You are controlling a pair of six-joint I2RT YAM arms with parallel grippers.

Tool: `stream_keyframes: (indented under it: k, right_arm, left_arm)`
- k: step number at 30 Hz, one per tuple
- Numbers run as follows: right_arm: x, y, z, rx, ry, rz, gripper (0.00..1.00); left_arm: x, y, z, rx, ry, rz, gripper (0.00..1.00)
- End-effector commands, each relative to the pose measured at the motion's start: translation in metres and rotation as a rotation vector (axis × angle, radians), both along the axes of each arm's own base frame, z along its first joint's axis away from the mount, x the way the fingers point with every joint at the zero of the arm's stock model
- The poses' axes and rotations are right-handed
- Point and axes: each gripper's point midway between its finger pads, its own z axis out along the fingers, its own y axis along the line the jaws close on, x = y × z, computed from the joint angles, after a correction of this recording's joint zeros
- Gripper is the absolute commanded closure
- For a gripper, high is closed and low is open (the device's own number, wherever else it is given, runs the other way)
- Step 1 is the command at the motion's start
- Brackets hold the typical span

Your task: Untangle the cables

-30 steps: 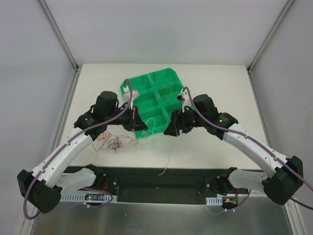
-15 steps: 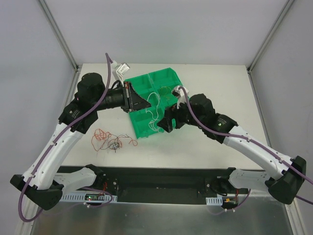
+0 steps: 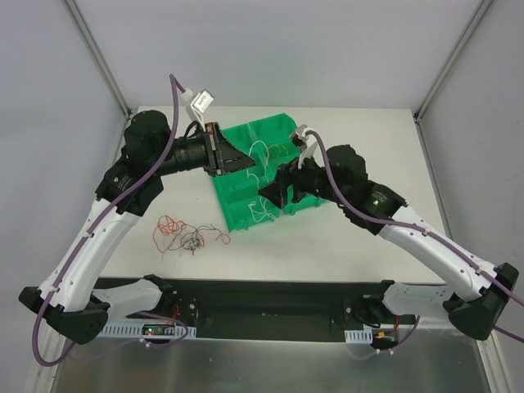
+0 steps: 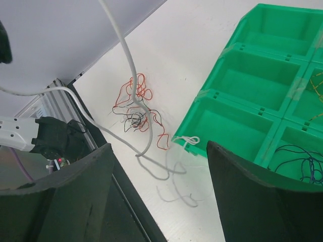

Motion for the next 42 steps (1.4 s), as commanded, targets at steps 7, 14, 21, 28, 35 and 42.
stream_keyframes:
  k: [7,14,21,28,35,42]
  right_arm:
    - [0.005,0.024,0.032,0.091,-0.016,0.006,0.44]
    - [0.034,0.022,0.039,0.038,-0.057,-0.107,1.00]
    - [0.071,0.047,0.049,0.017,-0.120,-0.077,1.00]
    - [0.088,0.064,0.027,0.084,0.024,-0.021,1.00]
    - [0.083,0.069,-0.017,0.078,0.175,0.016,1.00]
    - [0.097,0.058,-0.072,0.028,0.301,-0.033,1.00]
  left_arm:
    - [0.002,-0.002,0.038,-0.058,-0.096,-0.004,1.00]
    - [0.012,0.013,0.030,-0.024,-0.150,0.083,1.00]
    - [0.029,0.050,0.000,0.063,-0.192,0.310,0.72]
    - [0.036,0.094,-0.019,0.247,-0.252,0.497,0.26]
    - [0.029,0.130,-0.024,0.356,-0.311,0.613,0.21]
    - [0.024,0.141,-0.030,0.393,-0.325,0.638,0.22]
